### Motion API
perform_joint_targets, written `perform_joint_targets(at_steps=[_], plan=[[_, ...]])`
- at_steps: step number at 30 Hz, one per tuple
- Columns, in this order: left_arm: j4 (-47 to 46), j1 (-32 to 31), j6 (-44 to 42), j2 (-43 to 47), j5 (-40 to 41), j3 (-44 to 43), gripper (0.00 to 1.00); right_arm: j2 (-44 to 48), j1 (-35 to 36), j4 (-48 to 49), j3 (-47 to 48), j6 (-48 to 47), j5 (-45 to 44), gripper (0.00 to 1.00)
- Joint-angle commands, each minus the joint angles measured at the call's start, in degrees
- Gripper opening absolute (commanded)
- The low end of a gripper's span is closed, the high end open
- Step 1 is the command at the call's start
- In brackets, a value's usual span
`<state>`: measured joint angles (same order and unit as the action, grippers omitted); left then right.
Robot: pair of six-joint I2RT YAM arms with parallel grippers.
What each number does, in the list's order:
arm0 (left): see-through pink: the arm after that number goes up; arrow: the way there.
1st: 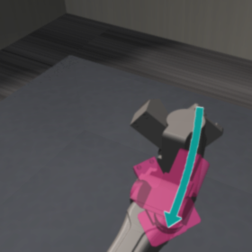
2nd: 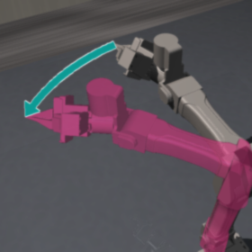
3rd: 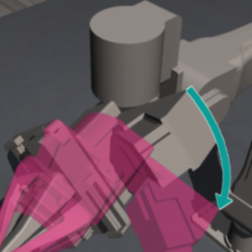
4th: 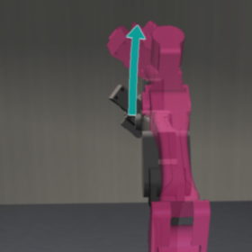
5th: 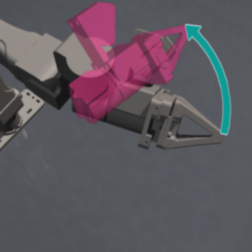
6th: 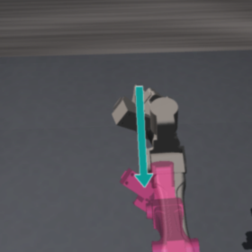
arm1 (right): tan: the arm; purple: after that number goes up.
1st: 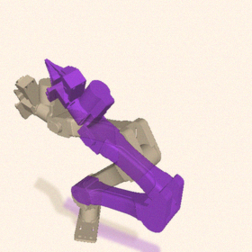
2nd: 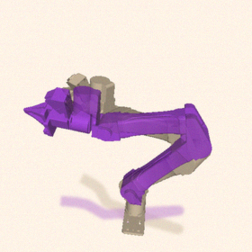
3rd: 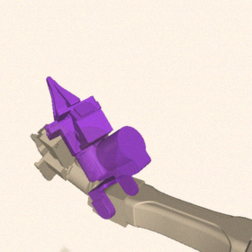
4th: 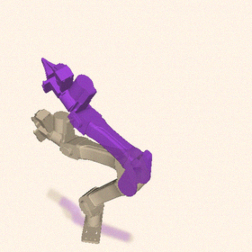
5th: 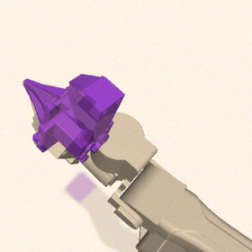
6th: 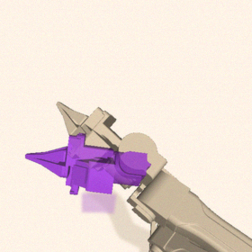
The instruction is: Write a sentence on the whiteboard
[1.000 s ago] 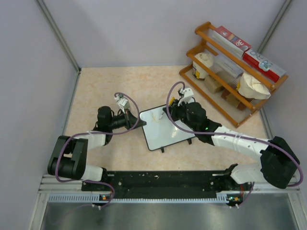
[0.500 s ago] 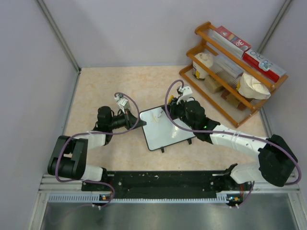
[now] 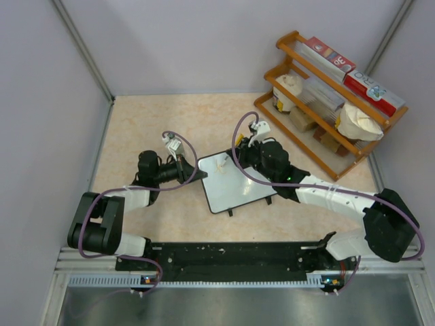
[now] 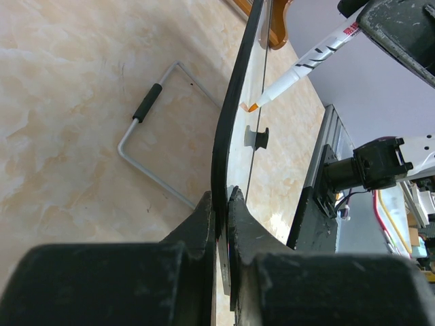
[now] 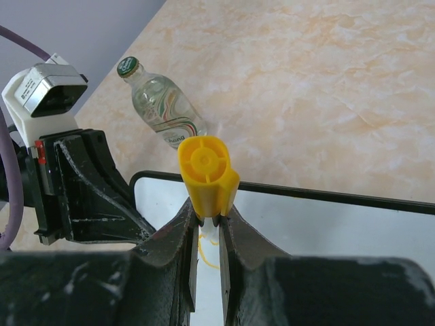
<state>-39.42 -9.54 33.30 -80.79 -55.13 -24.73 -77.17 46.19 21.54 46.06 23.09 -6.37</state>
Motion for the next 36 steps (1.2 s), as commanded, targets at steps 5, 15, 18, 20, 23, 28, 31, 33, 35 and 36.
perform_joint_targets(at_steps=[5,15,18,20,23,28,31,33,35,36], plan=[[-1.0,0.0,-5.2,-0.9,3.6,-0.8,0.00,-0.1,-0.6,3.2,2.9,0.2,-0.7,0.00],[-1.0,0.0,-5.2,-0.7,3.6,-0.8,0.00,-0.2,-0.6,1.1,2.2,0.1,-2.9,0.00],[-1.0,0.0,-5.2,-0.6,3.7,-0.8,0.00,0.0,-0.5,0.2,1.6,-0.2,-3.1,0.00],[-1.0,0.0,-5.2,-0.7,3.7,-0.8,0.00,0.5,-0.6,0.1,1.0,-0.3,-3.2,0.00],[-0.9,0.0,-5.3,-0.6,3.7,-0.8,0.00,1.1,-0.6,-0.1,-0.3,-0.3,-3.2,0.00],[-0.9,0.0,-5.3,-0.6,3.8,-0.8,0.00,2.0,-0.6,-0.2,-2.5,0.0,-3.5,0.00],[-0.8,0.0,-5.3,-0.5,3.7,-0.8,0.00,2.5,-0.7,-0.4,-3.3,-0.1,-3.6,0.00],[-0.8,0.0,-5.3,-0.6,3.7,-0.8,0.00,3.1,-0.7,-0.4,-3.7,-0.1,-3.6,0.00],[-0.8,0.0,-5.3,-0.6,3.7,-0.8,0.00,3.3,-0.7,-0.4,-3.9,-0.2,-3.4,0.00],[-0.8,0.0,-5.3,-0.5,3.9,-0.8,0.00,3.6,-0.7,-0.4,-3.9,-0.1,-3.4,0.00]])
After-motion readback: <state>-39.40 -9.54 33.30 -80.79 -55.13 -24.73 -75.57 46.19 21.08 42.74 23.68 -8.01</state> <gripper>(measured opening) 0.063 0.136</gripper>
